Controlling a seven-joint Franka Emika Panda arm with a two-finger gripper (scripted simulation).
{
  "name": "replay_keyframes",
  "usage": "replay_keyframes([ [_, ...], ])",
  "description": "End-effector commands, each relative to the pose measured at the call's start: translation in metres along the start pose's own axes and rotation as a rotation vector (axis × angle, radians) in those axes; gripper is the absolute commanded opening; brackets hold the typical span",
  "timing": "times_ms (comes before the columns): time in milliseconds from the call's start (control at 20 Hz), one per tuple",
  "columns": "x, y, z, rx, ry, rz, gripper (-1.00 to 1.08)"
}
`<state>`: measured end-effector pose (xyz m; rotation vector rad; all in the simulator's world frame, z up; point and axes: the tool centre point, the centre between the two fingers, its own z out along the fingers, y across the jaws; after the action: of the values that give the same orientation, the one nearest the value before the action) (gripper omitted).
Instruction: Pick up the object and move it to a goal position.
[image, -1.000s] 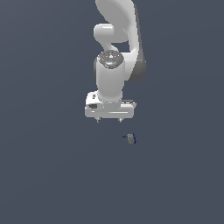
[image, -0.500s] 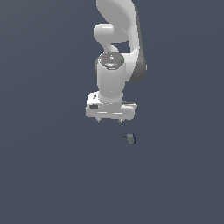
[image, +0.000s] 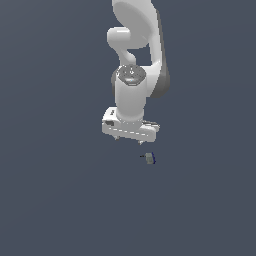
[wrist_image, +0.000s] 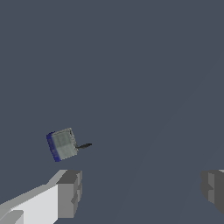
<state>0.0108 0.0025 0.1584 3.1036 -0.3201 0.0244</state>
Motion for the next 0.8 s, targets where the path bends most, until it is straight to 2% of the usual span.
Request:
replay_keyframes([
  [0,0.000,-0.005,0.004,0.003,-0.002,0.058,1.00],
  [750,0.000,-0.034,0.032,0.013,-0.015,0.437,1.00],
])
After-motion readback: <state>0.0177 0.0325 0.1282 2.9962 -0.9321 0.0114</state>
